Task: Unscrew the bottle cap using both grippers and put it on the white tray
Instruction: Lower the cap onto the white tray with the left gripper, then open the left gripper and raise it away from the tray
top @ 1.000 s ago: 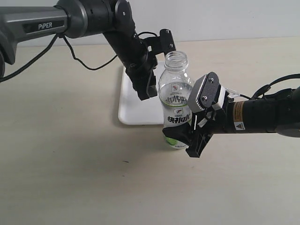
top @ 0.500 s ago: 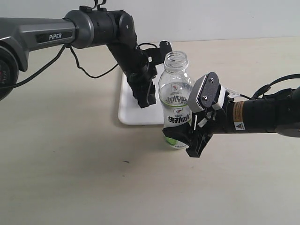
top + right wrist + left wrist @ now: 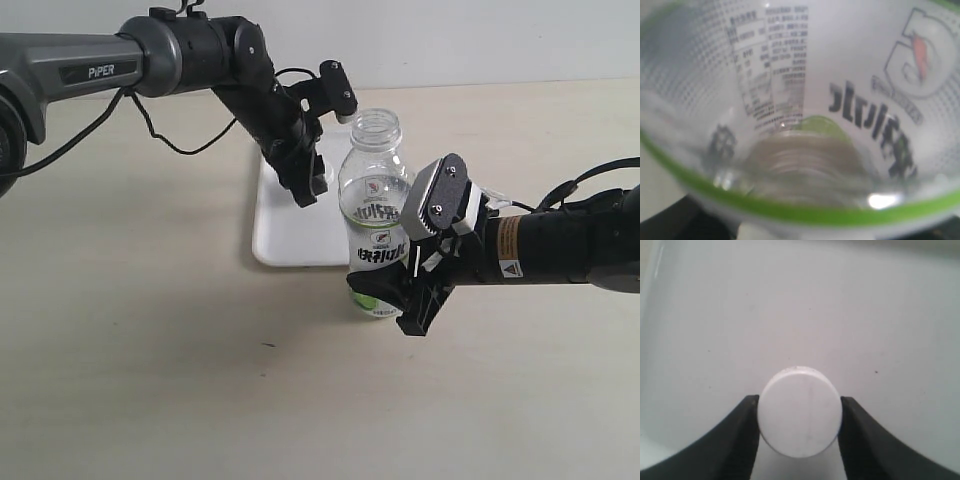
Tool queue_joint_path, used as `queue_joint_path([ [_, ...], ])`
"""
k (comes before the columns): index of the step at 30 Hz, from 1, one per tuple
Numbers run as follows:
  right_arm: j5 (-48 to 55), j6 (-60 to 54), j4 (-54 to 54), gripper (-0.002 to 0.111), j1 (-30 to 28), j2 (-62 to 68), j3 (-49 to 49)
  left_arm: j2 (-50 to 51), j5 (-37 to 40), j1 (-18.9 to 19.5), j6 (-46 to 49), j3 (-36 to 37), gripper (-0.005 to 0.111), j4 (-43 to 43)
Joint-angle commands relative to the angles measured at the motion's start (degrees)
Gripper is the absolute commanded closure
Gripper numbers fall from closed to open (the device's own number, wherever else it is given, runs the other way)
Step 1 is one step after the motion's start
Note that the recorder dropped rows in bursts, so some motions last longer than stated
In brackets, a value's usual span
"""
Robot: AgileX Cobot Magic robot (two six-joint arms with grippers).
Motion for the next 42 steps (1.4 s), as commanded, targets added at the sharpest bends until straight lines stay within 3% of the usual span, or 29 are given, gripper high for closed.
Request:
queue_joint_path([
  [1, 3.79, 0.09, -1.42, 0.108, -0.17, 0.45, 0.08, 0.82, -0.82, 0.07, 0.31, -0.38, 0.107, -1.41],
  [6, 3.79, 0.07, -1.07, 0.108, -0.17, 0.45, 0.08, 2.82, -1.88, 0.07, -0.18, -0.38, 0.104, -1.41],
  [13, 3.79, 0.07, -0.94, 0.108, -0.17, 0.45, 0.08, 3.05, -3.79, 0.07, -1.32, -0.38, 0.057, -1.41],
  [16, 3.79, 0.07, -0.94, 0.108, -0.17, 0.45, 0.08, 3.05, -3.68, 0.07, -1.64, -0.38, 0.048, -1.41],
  [26, 3.79, 0.07, -0.94, 0.108, -0.17, 0.45, 0.08, 1.54, -2.77, 0.07, -4.71, -0.38, 0.042, -1.41],
  [31, 3.79, 0.07, -0.94, 0.108, -0.17, 0.45, 0.08, -1.00, 0.89, 0.07, -6.22, -0.38, 0.048, 0.04],
  [33, 3.79, 0.07, -0.94, 0.108, -0.17, 0.45, 0.08, -2.35, 2.89, 0.07, -7.62, -0.38, 0.061, 1.39],
  [37, 3.25, 0.07, -0.94, 0.108, -0.17, 0.45, 0.08, -5.12, 9.01, 0.07, -8.55, -0.38, 0.101, 2.13],
  [38, 2.98, 0.07, -0.94, 0.108, -0.17, 0.45, 0.08, -5.83, 10.60, 0.07, -9.03, -0.38, 0.106, 2.13],
  [42, 2.45, 0.07, -0.94, 0.107, -0.17, 0.45, 0.20, -8.72, 14.01, 0.69, -15.29, -0.38, 0.107, 2.13],
])
